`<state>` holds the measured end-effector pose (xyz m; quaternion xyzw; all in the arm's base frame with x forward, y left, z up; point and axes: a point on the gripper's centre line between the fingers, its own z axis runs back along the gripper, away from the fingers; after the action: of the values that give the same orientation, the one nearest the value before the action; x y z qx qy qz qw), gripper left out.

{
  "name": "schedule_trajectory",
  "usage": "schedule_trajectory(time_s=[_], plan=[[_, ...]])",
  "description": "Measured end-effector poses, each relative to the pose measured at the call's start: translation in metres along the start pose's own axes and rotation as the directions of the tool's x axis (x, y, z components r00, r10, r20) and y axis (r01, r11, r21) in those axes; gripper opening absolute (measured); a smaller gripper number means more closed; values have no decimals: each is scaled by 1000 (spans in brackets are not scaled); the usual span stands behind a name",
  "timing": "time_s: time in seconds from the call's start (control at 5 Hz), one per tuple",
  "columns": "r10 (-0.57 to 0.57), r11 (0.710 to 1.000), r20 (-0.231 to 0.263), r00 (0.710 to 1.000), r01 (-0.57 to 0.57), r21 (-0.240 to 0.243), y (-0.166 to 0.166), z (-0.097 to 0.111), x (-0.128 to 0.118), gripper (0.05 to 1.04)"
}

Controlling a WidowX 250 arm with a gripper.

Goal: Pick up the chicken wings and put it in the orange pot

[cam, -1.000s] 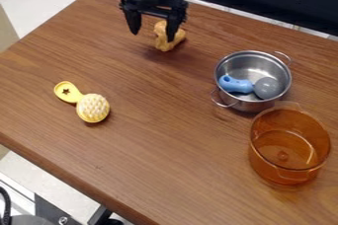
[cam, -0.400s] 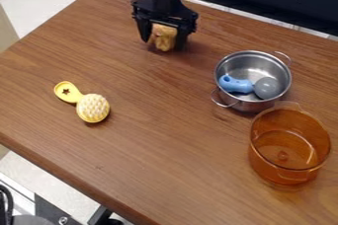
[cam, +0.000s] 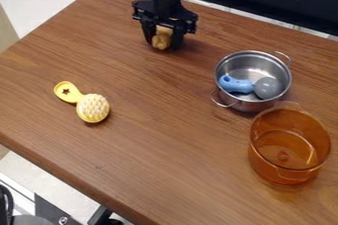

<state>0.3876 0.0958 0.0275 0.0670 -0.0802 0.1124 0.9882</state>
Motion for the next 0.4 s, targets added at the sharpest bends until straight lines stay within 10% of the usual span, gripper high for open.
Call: schedule_trajectory(time_s=[0.4], plan=[[6,1000,2,1000,-6,0,8,-3,-3,518]])
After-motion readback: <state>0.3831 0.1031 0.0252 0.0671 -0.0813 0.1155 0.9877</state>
